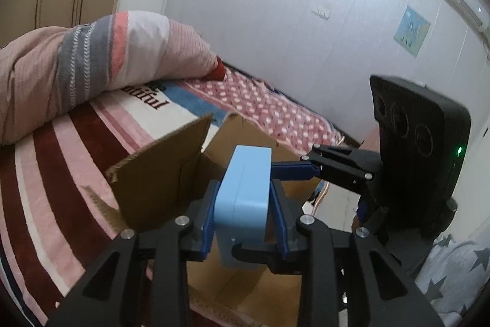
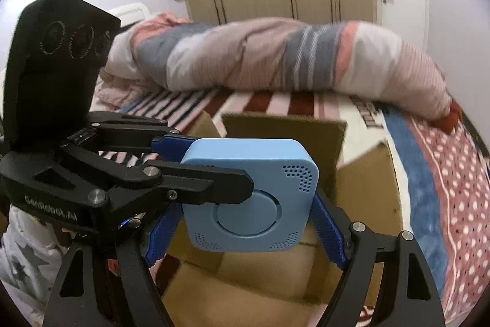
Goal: Organize rigid objects
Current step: 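Carry the blue device into the cardboard box and open the right gripper, then lower the right gripper and grasp the pink spray bottle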
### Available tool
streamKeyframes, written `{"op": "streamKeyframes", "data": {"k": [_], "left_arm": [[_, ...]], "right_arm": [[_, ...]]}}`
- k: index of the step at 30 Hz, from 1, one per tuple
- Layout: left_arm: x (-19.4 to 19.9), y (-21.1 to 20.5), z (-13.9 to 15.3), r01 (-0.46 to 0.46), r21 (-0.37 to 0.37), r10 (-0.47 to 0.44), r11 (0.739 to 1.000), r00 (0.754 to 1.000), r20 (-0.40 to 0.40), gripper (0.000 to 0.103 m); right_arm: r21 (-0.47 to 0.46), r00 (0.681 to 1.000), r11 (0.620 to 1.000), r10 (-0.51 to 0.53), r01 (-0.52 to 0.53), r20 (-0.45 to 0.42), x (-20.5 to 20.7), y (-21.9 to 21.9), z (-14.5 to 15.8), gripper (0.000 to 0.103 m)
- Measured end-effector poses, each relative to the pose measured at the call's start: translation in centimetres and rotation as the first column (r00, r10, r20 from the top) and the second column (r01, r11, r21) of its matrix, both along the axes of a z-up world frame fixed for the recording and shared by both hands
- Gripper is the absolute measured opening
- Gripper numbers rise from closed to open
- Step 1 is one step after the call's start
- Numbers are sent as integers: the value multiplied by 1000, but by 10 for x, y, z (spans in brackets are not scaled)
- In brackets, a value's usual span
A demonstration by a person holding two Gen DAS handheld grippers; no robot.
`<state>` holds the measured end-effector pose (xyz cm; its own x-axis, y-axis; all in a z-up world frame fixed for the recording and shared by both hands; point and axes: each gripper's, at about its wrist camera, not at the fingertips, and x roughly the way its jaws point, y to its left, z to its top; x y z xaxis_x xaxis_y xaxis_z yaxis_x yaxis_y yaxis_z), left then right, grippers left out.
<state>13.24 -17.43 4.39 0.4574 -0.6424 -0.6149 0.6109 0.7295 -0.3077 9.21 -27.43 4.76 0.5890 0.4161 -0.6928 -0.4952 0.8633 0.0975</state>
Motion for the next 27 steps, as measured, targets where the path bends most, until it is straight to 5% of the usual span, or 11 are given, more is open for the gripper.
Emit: {"op": "streamKeyframes", "data": {"k": [3, 5, 7, 13, 20, 27], "left_arm": [[1, -7, -4, -15, 46, 14, 999, 1000, 8, 34], [1, -4, -3, -40, 62, 38, 997, 999, 25, 55], [1, 5, -1, -70, 51, 68, 996, 997, 40, 63], [-12, 55, 16, -177, 13, 175, 984, 981, 87, 69], [-44, 135, 24, -360, 22, 353, 933, 924, 150, 73], [-83, 214, 13, -501, 36, 486, 864, 852, 196, 78]], "right_arm": [[-34, 1000, 999, -9, 8, -21, 2, -3, -6, 78], [-61, 1000, 998, -17, 16, -21, -1, -1, -9, 78], [-86, 1000, 996, -27, 26, -11, -4, 2, -11, 80], [-94, 1000, 995, -30, 31, 8, -7, 12, -5, 89], [-104, 987, 993, 77, -63, 138, -31, 59, 16, 93], [-40, 973, 974, 223, -221, 54, -44, 134, 12, 93]]}}
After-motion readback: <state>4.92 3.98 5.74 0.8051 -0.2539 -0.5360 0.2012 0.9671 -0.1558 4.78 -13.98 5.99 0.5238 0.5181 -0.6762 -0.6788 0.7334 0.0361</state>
